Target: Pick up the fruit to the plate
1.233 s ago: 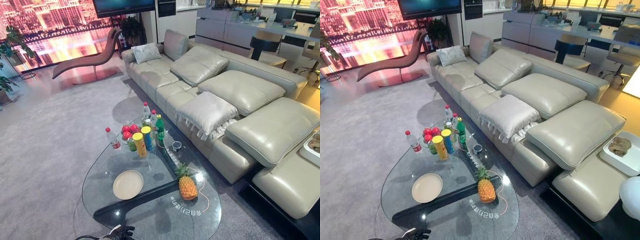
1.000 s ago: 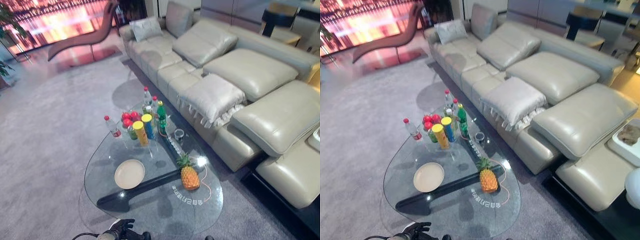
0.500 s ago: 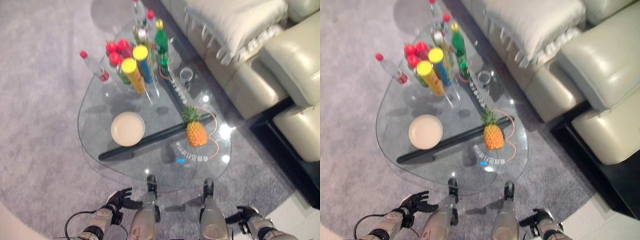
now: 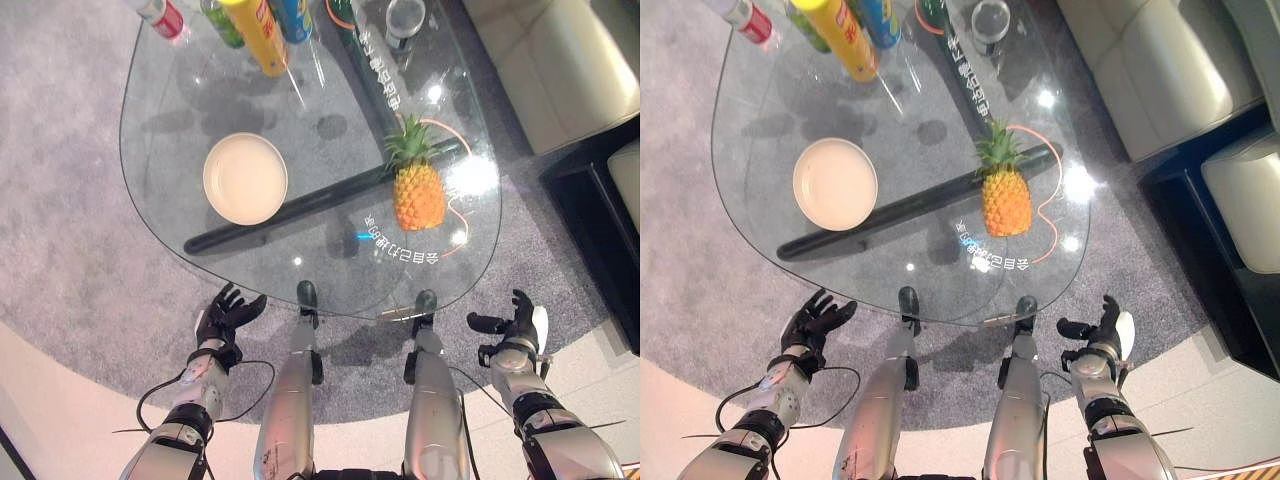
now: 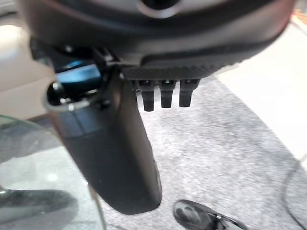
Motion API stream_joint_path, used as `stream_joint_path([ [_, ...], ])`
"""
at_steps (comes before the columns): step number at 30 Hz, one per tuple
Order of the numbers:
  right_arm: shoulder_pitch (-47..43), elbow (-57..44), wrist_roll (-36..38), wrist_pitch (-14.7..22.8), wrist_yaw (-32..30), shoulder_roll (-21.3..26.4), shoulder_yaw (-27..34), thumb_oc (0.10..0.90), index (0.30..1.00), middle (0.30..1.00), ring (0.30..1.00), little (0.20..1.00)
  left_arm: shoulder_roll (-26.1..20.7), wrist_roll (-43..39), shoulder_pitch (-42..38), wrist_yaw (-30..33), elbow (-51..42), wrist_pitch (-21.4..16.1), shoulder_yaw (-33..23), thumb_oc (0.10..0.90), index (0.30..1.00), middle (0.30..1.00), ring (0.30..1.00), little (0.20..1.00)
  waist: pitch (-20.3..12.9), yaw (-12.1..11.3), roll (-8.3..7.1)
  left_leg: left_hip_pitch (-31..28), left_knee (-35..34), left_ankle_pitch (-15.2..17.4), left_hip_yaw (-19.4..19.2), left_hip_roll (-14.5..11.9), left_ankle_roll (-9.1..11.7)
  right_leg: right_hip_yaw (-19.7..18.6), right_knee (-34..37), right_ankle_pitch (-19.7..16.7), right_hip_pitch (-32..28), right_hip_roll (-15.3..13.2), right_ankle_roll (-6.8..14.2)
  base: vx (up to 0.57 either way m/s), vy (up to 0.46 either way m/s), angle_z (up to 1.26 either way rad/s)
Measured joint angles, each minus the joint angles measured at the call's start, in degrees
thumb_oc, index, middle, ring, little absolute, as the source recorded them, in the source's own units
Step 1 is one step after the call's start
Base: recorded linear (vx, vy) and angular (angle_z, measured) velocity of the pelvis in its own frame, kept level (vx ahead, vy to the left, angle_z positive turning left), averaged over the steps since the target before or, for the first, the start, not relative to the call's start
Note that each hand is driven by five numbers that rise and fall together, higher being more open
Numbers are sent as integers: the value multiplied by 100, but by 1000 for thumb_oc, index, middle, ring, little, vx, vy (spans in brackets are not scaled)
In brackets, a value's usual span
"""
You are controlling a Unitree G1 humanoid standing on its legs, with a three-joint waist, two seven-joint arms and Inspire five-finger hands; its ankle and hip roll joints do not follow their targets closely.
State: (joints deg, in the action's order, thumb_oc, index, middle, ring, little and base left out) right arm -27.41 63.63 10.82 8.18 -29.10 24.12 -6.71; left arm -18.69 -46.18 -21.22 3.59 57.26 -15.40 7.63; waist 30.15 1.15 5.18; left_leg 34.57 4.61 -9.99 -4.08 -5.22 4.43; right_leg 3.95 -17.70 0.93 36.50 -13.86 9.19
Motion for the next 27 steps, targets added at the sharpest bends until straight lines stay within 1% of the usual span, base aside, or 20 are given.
stream_joint_path([
  [3, -139, 12, 0, 10, -2, -5, -9, 800, 900, 900, 900, 900, 6, -60, -84, 249, 29, 2, -20, 800, 900, 900, 900, 900, 37, -42, -66, 353, 375, 84, 13, -16, 19, -137, -530, 169, 463, 9, -66, -9, -7, -3],
  [5, -158, 19, 0, 66, -2, -1, -9, 800, 900, 900, 900, 900, 5, -139, -101, 367, 25, 2, -30, 800, 900, 900, 900, 900, 35, -42, -75, 559, 598, 174, 38, -45, 22, -154, -733, 255, 665, 23, -131, -8, -4, -2],
  [7, -183, 18, 0, 116, -1, 10, -24, 800, 900, 900, 900, 900, 2, -143, -177, 493, 26, 9, -34, 800, 900, 900, 900, 900, 36, -46, -84, 793, 763, 211, 95, -90, 66, -162, -896, 300, 894, 70, -152, 0, 0, 0],
  [10, -270, 82, 0, 123, -1, 14, -26, 800, 900, 900, 900, 900, 4, -143, -307, 597, 64, 100, -25, 800, 900, 900, 900, 900, 43, -49, -98, 1023, 882, 213, 153, -132, 72, -171, -994, 281, 1120, 124, -189, -8, 9, -3],
  [14, -300, 93, 2, 142, 2, 32, -36, 800, 900, 900, 900, 900, 6, -143, -355, 621, 86, 110, -26, 800, 900, 900, 900, 900, 48, -52, -107, 1192, 953, 213, 162, -166, 72, -203, -1037, 259, 1296, 171, -220, -5, 2, -5],
  [19, -341, 107, 54, 247, 1, 42, -46, 800, 900, 900, 900, 900, 6, -143, -363, 620, 113, 111, -25, 800, 900, 900, 900, 900, 48, -51, -108, 1276, 952, 197, 161, -169, 51, -208, -1046, 246, 1377, 175, -247, 0, 0, 0],
  [22, -345, 102, 57, 248, 1, 46, -57, 800, 900, 900, 900, 900, 4, -142, -363, 607, 113, 115, -25, 800, 900, 900, 900, 900, 48, -81, -108, 1275, 950, 198, 162, -168, 51, -206, -1059, 250, 1380, 174, -243, 0, 0, 0],
  [24, -405, 130, 136, 243, -1, 70, -56, 800, 900, 900, 900, 900, -6, -142, -363, 578, 125, 117, -24, 800, 900, 900, 900, 900, 48, -92, -108, 1275, 950, 199, 165, -167, 53, -201, -1067, 251, 1380, 172, -238, 0, 0, 0],
  [27, -499, 125, 613, 293, -115, 165, 23, 800, 900, 900, 900, 900, -9, -139, -363, 553, 124, 120, -19, 800, 900, 900, 900, 900, 48, -95, -110, 1260, 955, 199, 170, -165, 53, -198, -1104, 250, 1364, 168, -238, 0, 0, 0],
])
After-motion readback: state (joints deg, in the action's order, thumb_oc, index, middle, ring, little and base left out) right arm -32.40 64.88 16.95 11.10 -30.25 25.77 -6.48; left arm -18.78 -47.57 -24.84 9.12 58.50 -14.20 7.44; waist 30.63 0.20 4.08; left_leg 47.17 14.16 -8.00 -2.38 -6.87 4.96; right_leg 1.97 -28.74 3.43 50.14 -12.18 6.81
